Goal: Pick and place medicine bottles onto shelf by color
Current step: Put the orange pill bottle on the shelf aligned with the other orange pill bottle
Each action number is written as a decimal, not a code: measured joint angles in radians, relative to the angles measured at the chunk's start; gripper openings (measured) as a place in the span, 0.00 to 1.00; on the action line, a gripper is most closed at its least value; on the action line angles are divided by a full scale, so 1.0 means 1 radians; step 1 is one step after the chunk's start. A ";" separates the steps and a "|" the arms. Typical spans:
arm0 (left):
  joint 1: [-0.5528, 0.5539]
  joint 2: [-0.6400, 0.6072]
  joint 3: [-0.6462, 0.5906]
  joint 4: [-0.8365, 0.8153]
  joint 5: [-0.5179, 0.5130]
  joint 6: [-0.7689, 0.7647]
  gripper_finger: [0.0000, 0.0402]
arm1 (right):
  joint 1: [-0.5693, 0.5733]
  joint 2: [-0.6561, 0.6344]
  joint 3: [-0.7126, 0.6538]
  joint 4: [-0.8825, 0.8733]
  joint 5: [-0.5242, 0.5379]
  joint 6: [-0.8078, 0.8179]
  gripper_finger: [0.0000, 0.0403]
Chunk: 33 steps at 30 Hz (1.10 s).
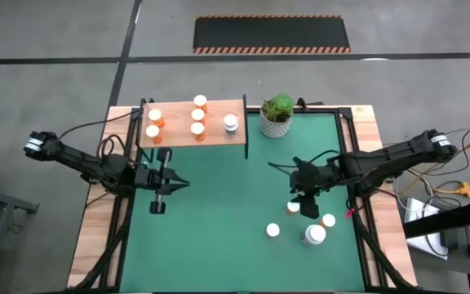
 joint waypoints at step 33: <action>0.000 -0.085 -0.005 -0.009 -0.056 0.104 0.00 | 0.014 0.405 0.108 -0.171 0.001 0.108 0.59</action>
